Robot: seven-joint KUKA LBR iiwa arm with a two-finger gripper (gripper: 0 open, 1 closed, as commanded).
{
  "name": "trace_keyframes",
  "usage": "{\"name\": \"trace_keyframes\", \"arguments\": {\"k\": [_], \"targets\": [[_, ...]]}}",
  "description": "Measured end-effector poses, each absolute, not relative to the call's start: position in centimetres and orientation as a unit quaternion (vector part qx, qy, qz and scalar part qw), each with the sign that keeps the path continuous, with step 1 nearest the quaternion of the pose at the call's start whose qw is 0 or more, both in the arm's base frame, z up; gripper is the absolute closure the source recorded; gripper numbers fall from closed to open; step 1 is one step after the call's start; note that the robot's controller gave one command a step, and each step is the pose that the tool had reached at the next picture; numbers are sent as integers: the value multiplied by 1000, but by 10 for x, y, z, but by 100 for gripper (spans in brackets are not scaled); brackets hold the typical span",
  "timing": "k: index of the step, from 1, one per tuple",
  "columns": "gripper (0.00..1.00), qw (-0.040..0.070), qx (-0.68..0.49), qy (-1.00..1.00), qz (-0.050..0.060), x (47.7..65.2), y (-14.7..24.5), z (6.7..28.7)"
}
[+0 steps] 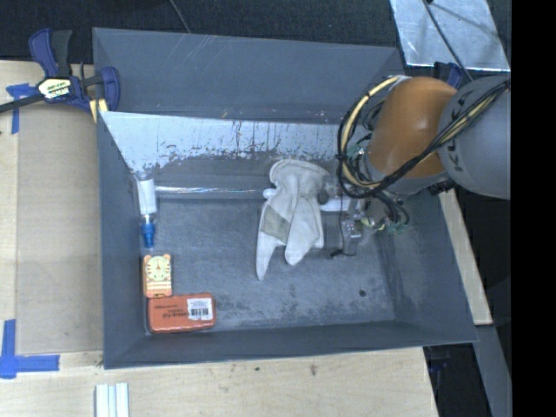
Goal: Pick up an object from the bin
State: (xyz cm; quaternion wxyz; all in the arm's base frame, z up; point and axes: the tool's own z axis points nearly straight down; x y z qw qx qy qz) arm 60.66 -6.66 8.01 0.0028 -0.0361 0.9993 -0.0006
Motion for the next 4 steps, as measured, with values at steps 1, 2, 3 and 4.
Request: {"name": "trace_keyframes", "arguments": {"k": [1, 2, 3, 4], "targets": [[0, 3, -109, 994, -1, 591, -51, 75], [0, 4, -202, 979, -2, 591, -33, 73], [100, 4, -366, 931, -1, 577, -34, 72], [100, 4, -365, 931, -1, 577, -34, 72]]}}
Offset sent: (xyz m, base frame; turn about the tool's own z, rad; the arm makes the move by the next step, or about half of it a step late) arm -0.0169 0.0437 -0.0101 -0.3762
